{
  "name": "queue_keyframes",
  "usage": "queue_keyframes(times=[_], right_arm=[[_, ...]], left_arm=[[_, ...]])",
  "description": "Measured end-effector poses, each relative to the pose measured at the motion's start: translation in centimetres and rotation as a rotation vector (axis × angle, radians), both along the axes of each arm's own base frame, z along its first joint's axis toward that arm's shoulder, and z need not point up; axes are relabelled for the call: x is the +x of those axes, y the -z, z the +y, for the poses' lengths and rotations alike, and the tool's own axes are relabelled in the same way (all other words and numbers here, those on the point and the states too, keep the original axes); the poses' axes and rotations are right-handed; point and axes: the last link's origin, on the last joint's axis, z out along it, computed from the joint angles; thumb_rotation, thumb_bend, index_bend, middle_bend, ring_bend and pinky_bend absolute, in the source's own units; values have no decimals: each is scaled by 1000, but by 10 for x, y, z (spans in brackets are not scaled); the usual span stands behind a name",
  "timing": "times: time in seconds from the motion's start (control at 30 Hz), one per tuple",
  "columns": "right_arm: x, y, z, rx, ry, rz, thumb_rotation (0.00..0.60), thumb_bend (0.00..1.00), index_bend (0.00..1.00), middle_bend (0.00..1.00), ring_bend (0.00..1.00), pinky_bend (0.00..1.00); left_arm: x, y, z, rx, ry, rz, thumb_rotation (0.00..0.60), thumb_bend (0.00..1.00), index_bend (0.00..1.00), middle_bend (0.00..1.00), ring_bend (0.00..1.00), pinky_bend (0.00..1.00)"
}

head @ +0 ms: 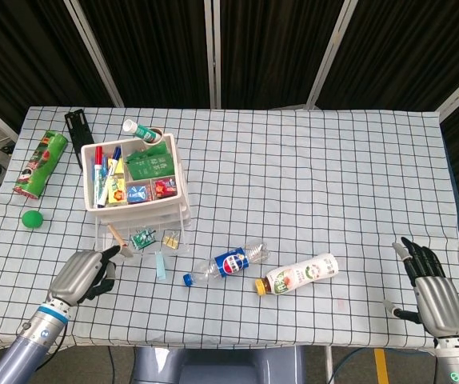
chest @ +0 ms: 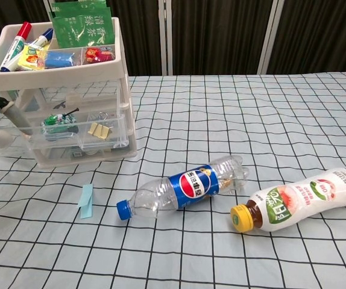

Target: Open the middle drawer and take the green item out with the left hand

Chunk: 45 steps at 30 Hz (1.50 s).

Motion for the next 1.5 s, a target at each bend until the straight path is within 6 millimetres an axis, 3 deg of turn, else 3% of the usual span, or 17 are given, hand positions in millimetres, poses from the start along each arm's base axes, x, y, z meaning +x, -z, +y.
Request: queue_keyframes(times=[0.33, 0.67, 0.93, 1.0, 1.07, 1.17, 1.3, 1.5], right_arm=[[0, 1, 0, 3, 2, 3, 600, 39, 0, 0, 0, 0], [0, 2, 0, 6, 0, 5, 600, 39, 0, 0, 0, 0], [0, 2, 0, 5, 0, 6, 600, 40, 0, 0, 0, 0], [0, 2, 0, 3, 1, 4, 600, 39, 0, 0, 0, 0], [0, 2, 0, 3, 1, 4, 600, 39, 0, 0, 0, 0], [0, 2, 0, 6, 1, 4, 600, 40, 0, 0, 0, 0], [0, 3, 1, 10, 0, 6, 600, 39, 0, 0, 0, 0], [-1, 3, 0, 13, 7, 2, 600, 39, 0, 0, 0, 0]], left_arm=[[0, -2, -3, 7, 5, -4, 600, 998, 310, 826, 755, 718], [-2, -9, -2, 29, 8, -4, 600, 856, 264, 826, 755, 718], [0, -22, -7, 49, 28, -7, 600, 846, 251, 826, 754, 718], [2, -25, -9, 55, 38, -14, 600, 784, 251, 826, 755, 718], [3, -29, -9, 65, 51, -14, 600, 578, 251, 826, 755, 718], [6, -35, -9, 82, 72, 3, 600, 383, 261, 826, 754, 718], [13, -44, -3, 118, 123, 57, 600, 251, 284, 826, 755, 718], [34, -61, 27, 189, 232, 186, 600, 46, 288, 824, 754, 718]])
